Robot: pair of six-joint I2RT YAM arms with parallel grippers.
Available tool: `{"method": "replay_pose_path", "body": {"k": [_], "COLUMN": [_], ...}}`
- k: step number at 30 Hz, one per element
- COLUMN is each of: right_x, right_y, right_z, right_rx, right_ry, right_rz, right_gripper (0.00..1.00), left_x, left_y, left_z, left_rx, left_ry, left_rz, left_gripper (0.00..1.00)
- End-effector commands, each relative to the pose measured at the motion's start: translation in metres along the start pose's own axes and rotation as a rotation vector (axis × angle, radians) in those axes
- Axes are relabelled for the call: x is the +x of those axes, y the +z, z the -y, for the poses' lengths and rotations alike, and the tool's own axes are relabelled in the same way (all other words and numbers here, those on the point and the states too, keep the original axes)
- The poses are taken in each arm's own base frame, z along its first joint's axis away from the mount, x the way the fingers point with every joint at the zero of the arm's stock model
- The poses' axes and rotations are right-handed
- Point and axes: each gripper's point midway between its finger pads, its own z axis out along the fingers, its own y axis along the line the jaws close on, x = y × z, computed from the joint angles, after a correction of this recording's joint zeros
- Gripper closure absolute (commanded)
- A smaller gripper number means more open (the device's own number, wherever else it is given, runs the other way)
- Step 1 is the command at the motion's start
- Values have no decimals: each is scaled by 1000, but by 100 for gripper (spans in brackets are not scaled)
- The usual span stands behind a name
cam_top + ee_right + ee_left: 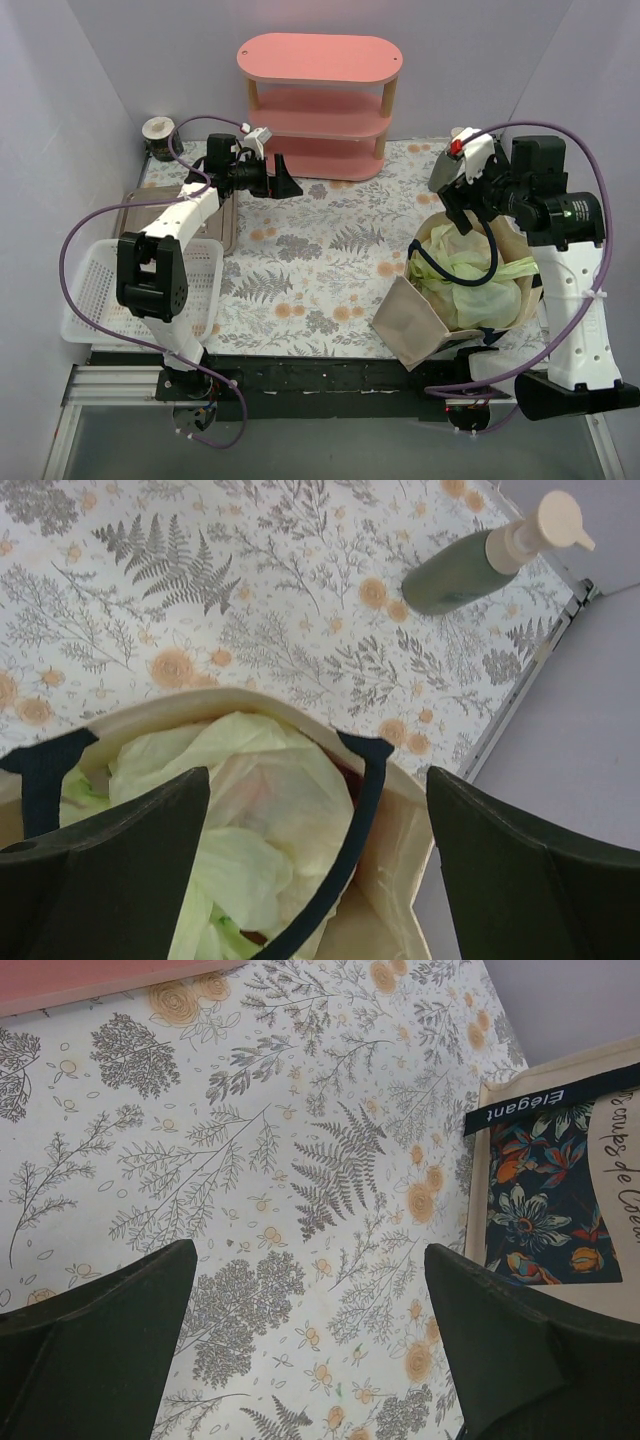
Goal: Untie the knot of the grocery bags and take out the mixed food
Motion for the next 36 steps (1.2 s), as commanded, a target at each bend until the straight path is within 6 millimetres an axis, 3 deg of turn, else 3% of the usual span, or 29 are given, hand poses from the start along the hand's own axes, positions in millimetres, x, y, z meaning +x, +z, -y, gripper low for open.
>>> {"method": "replay_pose_path", "body": {"k": [1,5,9,10,15,19,23,26,29,31,33,36], "right_x": [44,66,84,91,99,84,76,74,51,33,32,49], "right_y": [-25,-28,-10,-5,18,21,22,20,2,-14,-21,-18], "right_z": [3,14,17,26,37,15,13,32,64,59,40,22], "right_rx": [83,157,139,141,59,-181,-211,-136,40,51,-34,-74], "right_ry": [5,45,154,206,302,370,345,301,180,119,135,243], "right_rz": [-155,-198,-261,-275,-313,-240,-195,-207,-122,-51,-56,-108], "right_gripper": [7,9,15,16,22,25,30,33,28,25,26,29], "left_x": [-18,-10,-6,-7,-9,-8,-5,-2,0,2,3,3], "left_y": [-4,2,6,7,5,2,0,-2,-2,-1,0,0], "left_z": [8,4,6,6,5,4,3,3,2,2,3,5], "left_rx": [19,26,34,33,16,3,-11,-21,-30,-29,-26,-22], "left_ry": [43,16,8,5,11,20,22,24,22,19,11,8], "left_rz": [35,22,12,12,20,20,15,12,10,7,2,-5], "left_gripper": [2,2,2,2,2,2,2,2,2,2,2,2]}}
